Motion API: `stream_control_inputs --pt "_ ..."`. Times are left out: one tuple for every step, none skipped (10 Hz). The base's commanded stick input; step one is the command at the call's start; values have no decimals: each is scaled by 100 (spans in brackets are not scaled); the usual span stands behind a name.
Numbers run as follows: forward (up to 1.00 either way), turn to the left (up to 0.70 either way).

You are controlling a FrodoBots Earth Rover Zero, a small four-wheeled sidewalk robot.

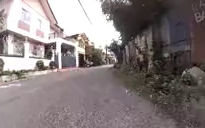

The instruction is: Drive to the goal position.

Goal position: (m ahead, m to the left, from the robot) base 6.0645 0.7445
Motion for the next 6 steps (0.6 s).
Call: stream_control_inputs --pt "70 0" --pt "70 0" --pt "70 0" --pt "70 0" --pt "70 0" --pt "70 0"
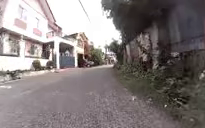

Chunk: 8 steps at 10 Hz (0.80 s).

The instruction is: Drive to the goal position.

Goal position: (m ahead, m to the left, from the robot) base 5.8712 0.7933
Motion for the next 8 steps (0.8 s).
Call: stream_control_inputs --pt "70 0" --pt "70 0" --pt "70 0" --pt "70 0" --pt "70 0" --pt "70 0" --pt "70 0" --pt "70 0"
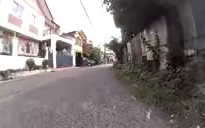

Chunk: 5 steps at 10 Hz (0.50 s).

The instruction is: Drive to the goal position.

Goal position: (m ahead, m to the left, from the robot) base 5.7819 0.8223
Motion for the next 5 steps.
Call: stream_control_inputs --pt "70 0" --pt "70 0" --pt "70 0" --pt "70 0" --pt "70 0"
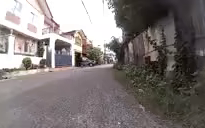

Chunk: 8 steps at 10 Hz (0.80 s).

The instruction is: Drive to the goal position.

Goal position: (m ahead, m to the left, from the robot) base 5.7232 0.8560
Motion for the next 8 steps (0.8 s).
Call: stream_control_inputs --pt "70 0" --pt "70 0" --pt "70 0" --pt "70 0" --pt "70 0" --pt "70 0" --pt "70 0" --pt "70 0"
